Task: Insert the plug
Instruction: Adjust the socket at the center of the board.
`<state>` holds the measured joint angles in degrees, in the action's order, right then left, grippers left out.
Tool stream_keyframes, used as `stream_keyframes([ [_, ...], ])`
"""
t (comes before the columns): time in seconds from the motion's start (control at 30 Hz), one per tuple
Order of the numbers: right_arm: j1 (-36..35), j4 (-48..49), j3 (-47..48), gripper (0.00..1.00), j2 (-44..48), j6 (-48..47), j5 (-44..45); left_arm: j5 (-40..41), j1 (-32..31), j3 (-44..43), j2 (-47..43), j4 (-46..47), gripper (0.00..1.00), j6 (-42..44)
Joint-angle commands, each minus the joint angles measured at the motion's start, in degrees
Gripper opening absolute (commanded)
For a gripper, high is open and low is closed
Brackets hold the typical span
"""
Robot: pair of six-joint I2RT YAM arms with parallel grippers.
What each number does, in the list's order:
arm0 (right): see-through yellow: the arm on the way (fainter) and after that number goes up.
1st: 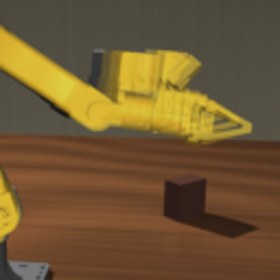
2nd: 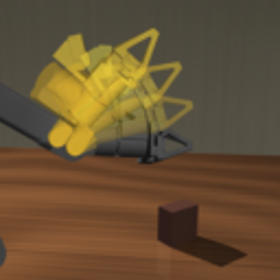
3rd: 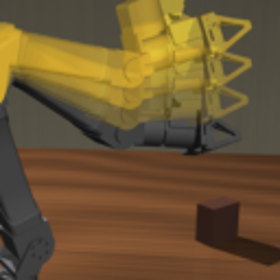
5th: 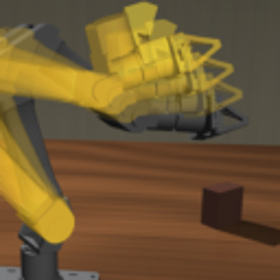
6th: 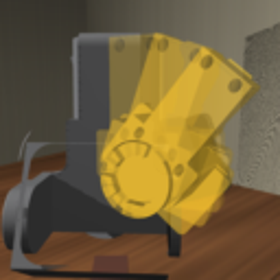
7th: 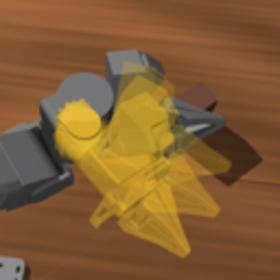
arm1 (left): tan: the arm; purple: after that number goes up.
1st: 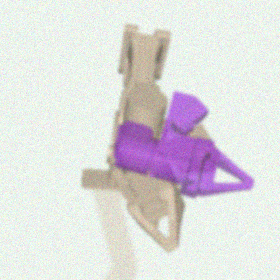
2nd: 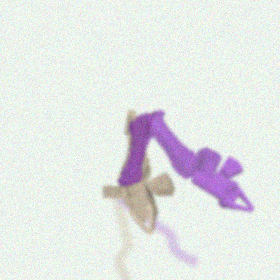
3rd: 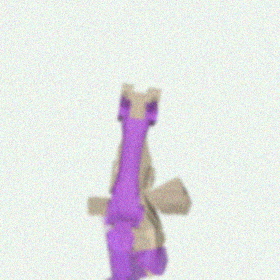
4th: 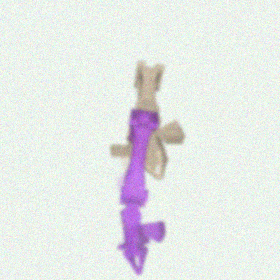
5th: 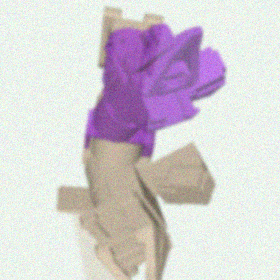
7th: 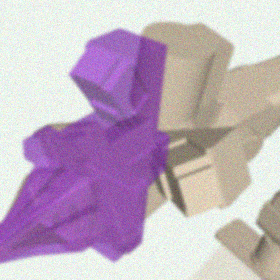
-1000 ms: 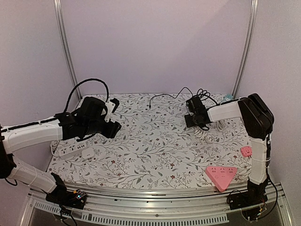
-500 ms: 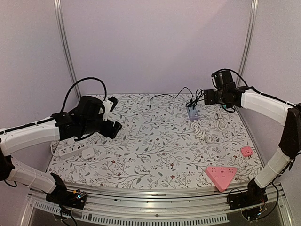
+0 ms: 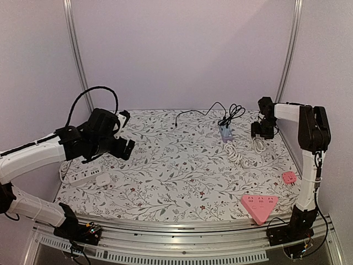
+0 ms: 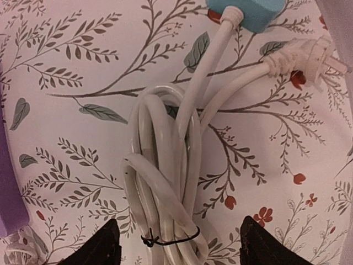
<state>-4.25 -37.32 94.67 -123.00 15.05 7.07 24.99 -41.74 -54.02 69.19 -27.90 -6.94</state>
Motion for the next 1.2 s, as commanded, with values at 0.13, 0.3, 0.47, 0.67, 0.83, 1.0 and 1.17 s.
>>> stream_keyframes([
  [0.13, 0.14, -6.85, -0.08, 0.25, -2.79, -1.98, -6.07, 2.51, 0.65, 1.10, -2.04, -1.76, 1.00, -0.33],
  [0.3, -0.04, -8.50, -14.78, 0.15, 9.26, -2.15, -6.19, 2.96, 0.65, 1.09, -2.26, -1.52, 1.00, 0.50],
  [0.47, -2.22, -10.73, -32.24, 0.21, 23.11, 0.69, -10.06, 2.03, 0.78, 0.63, -2.06, -0.84, 0.99, 0.98],
  [0.67, -4.95, -18.90, -34.07, 0.69, 35.57, 1.73, 1.85, -0.18, 0.92, -0.37, -1.73, -1.01, 0.99, 1.30],
  [0.83, -3.35, -13.98, -26.38, 0.97, 35.85, 1.76, 9.21, -0.33, 0.95, -0.30, -1.92, -1.50, 1.00, 1.04],
  [1.0, -0.74, -11.38, -13.30, 0.99, 22.88, 2.61, 7.45, 0.53, 0.95, 0.59, -3.59, -1.86, 1.00, 0.96],
  [1.17, 0.94, -10.80, -2.46, 0.99, 9.81, 4.31, 3.07, 1.03, 0.88, 1.11, -4.32, -1.95, 1.00, 1.19],
])
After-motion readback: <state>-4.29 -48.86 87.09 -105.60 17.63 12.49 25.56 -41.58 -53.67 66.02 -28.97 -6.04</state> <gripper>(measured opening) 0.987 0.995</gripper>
